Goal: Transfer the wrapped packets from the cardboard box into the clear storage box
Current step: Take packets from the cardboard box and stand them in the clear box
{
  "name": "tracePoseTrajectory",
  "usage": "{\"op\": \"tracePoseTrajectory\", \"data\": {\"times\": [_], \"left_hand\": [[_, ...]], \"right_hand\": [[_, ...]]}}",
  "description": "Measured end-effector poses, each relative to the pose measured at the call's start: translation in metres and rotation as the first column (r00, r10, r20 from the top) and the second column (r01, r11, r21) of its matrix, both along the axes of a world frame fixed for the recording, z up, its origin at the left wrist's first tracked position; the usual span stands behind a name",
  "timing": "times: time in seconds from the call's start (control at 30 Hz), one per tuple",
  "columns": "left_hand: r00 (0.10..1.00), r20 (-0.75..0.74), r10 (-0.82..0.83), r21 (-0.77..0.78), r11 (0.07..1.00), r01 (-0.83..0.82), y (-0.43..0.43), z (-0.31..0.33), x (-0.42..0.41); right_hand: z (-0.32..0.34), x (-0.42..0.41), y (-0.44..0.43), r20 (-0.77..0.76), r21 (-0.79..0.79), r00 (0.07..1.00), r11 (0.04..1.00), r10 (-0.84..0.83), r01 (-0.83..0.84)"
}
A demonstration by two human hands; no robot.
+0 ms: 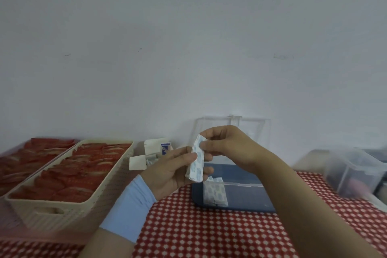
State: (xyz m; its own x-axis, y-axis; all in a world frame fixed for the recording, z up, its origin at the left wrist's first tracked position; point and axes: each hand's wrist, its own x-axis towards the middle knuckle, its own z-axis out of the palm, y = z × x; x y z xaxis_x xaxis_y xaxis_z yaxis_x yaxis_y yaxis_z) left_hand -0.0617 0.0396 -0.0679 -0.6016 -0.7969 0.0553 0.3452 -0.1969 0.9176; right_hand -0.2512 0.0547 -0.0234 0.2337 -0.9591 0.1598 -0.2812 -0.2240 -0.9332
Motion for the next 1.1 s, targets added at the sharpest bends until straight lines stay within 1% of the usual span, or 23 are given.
{"op": "tracePoseTrajectory", "data": {"times": [0.07,0.1,0.13,0.17,0.2,0.23,0.3,0.37,0.43,0.53,0.6,0.73,0.87,0.93,0.97,1.03,1.1], "left_hand": [[0.994,0.091,0.052,-0.05,0.998,-0.048,0.003,0.004,-0.001],[0.974,0.186,0.126,-0.138,0.985,-0.101,0.002,0.005,-0.002],[0.926,0.293,0.24,-0.267,0.95,-0.162,0.001,0.006,-0.002],[0.855,0.372,0.361,-0.4,0.894,-0.203,0.002,0.008,-0.003],[0.792,0.409,0.454,-0.501,0.837,-0.22,0.002,0.01,-0.003],[0.753,0.419,0.508,-0.564,0.795,-0.223,0.003,0.012,-0.005],[0.72,0.418,0.553,-0.614,0.757,-0.225,0.007,0.017,-0.012],[0.693,0.417,0.588,-0.633,0.735,-0.243,0.009,0.022,-0.019],[0.683,0.414,0.602,-0.626,0.733,-0.266,0.009,0.027,-0.026],[0.732,0.384,0.563,-0.53,0.783,-0.325,0.01,0.032,-0.034],[0.753,0.388,0.532,-0.472,0.816,-0.334,0.01,0.032,-0.04],[0.779,0.412,0.473,-0.427,0.856,-0.293,0.008,0.031,-0.051],[0.765,0.439,0.47,-0.437,0.856,-0.275,0.001,0.028,-0.061],[0.735,0.483,0.476,-0.482,0.845,-0.231,-0.006,0.024,-0.066],[0.689,0.53,0.495,-0.545,0.821,-0.171,-0.01,0.02,-0.067],[0.535,0.644,0.546,-0.669,0.741,0.049,-0.018,0.016,-0.068],[0.391,0.712,0.583,-0.696,0.659,0.285,-0.02,0.015,-0.069]], "right_hand": [[0.003,-0.002,0.001,-0.009,-0.002,0.999,0.999,-0.033,0.033],[0.005,-0.004,0.001,-0.017,0.001,0.998,0.998,-0.056,0.056],[0.007,-0.005,0.001,-0.032,0.001,0.996,0.997,-0.077,0.078],[0.008,-0.008,0.001,-0.049,-0.002,0.994,0.995,-0.095,0.095],[0.01,-0.01,0.0,-0.064,-0.006,0.992,0.994,-0.107,0.107],[0.012,-0.012,0.0,-0.076,-0.012,0.99,0.993,-0.118,0.118],[0.016,-0.014,0.001,-0.082,-0.016,0.988,0.991,-0.133,0.132],[0.019,-0.015,0.002,-0.054,-0.006,0.989,0.99,-0.14,0.14],[0.021,-0.018,0.004,0.006,0.032,0.987,0.986,-0.161,0.161],[0.022,-0.025,0.009,0.098,0.172,0.982,0.974,-0.163,0.144],[0.02,-0.029,0.012,0.133,0.243,0.98,0.964,-0.146,0.11],[0.017,-0.035,0.015,0.137,0.277,0.98,0.956,-0.143,0.1],[0.014,-0.043,0.012,0.074,0.286,0.983,0.947,-0.171,0.143],[0.011,-0.047,0.009,0.021,0.288,0.978,0.938,-0.207,0.193],[0.008,-0.049,0.006,-0.017,0.293,0.972,0.929,-0.233,0.227],[-0.001,-0.054,-0.001,-0.111,0.311,0.948,0.895,-0.3,0.319],[-0.014,-0.059,-0.01,-0.244,0.329,0.9,0.842,-0.361,0.427]]}}
